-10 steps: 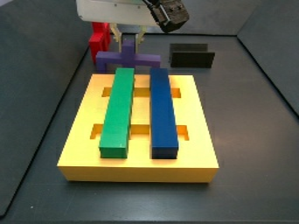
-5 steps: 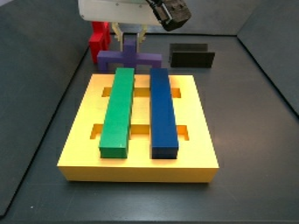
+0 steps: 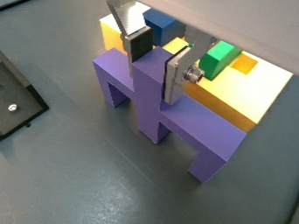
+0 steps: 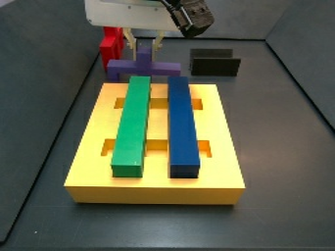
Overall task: Pick up the purple object. Move up. Move to above the board. Insert the purple object.
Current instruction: Pick up the purple object, then move up, then move to above the board.
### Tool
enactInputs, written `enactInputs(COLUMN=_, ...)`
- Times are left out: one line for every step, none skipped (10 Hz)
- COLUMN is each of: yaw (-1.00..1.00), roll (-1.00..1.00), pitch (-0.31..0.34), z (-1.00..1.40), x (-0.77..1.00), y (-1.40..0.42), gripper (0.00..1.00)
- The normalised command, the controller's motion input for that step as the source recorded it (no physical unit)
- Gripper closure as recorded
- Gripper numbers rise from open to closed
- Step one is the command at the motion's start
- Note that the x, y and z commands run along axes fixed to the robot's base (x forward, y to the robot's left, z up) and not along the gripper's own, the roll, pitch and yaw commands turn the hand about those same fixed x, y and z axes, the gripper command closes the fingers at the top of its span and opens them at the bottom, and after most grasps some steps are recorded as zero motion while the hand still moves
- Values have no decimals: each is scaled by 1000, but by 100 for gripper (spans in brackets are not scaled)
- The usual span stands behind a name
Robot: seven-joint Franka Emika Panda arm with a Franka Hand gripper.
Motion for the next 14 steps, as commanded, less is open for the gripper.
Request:
enactInputs(yaw=0, roll=0, pitch=0, z=0, x=0, y=0, gripper=100)
enactInputs(yaw=0, roll=0, pitch=0, z=0, x=0, y=0, gripper=100)
enactInputs(yaw=0, roll=0, pitch=0, z=0, x=0, y=0, gripper=100)
enactInputs(yaw=0, roll=0, pitch=0, z=833, x=0, y=0, gripper=100)
enactInputs(yaw=-45, roll=0, pitch=4, z=823, x=3, y=-1, gripper=100)
enactInputs(yaw=-39, roll=-20, pitch=28, z=531, x=-17, y=-4, gripper=100)
enactInputs(yaw=-26, roll=-44, pitch=18, z=234, x=16, y=-3, gripper=100)
enactInputs(yaw=0, roll=0, pitch=0, z=1400, x=0, y=0, gripper=100)
enactInputs(yaw=6, roll=1, pitch=7, z=1400, x=-9, y=-1, gripper=100)
enactInputs(yaw=-5, roll=-23, pitch=20, z=1400, x=-60, y=-2, gripper=100)
enactInputs(yaw=-6, roll=-35, pitch=21, z=1400, x=-20, y=3, gripper=100)
enactInputs(yaw=-7, roll=-24, pitch=89, z=866, x=42, y=-3, gripper=100)
enactInputs(yaw=-8, roll=-29, pitch=103, z=529, x=42, y=-6, gripper=100)
enactInputs(yaw=-5, roll=-32, pitch=90, z=357, x=41, y=-4, gripper=100)
